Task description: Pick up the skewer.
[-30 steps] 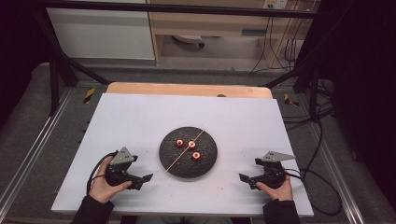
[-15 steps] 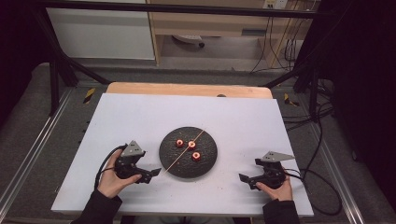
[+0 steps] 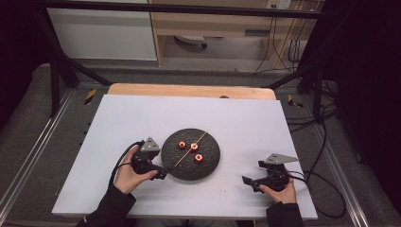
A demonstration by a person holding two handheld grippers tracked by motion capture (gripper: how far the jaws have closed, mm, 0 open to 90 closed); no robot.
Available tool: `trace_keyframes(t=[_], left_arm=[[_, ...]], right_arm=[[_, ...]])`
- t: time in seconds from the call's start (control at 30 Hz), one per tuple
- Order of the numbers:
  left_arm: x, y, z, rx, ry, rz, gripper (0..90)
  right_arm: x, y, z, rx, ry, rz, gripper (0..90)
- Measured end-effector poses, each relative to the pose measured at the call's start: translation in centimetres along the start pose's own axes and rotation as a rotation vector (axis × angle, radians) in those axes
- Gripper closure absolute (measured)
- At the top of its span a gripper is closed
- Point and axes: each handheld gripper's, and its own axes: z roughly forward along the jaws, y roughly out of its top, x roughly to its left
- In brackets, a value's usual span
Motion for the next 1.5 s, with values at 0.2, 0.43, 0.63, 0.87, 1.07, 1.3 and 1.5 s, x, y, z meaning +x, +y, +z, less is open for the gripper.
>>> trace_keyframes(t=[0.2,0.43,0.63,0.87,1.07,1.3,1.5], left_arm=[[-0.5,0.7,1.1,0.021,-0.002,0.001,23.1],[-0.7,1.2,2.3,0.055,0.004,0.006,32.2],[-0.7,1.6,3.2,0.087,0.016,-0.001,47.8],[-1.2,2.0,3.9,0.124,0.031,0.006,61.0],[-1.4,2.3,4.2,0.153,0.034,0.016,71.3],[-1.8,2.7,4.5,0.183,0.034,0.035,79.4],[-2.1,2.9,4.8,0.204,0.059,0.045,84.4]], right_arm=[[0.0,0.0,0.0,0.001,0.001,0.001,0.7],[0.0,0.0,0.0,0.001,0.001,0.002,0.7],[0.0,0.0,0.1,0.002,0.003,0.002,0.7],[0.0,0.0,0.0,0.006,0.005,0.003,0.7],[0.1,0.0,0.1,0.004,0.006,0.004,0.7],[0.1,0.0,0.1,0.005,0.008,0.004,0.8],[0.1,0.0,0.1,0.006,0.009,0.006,0.8]])
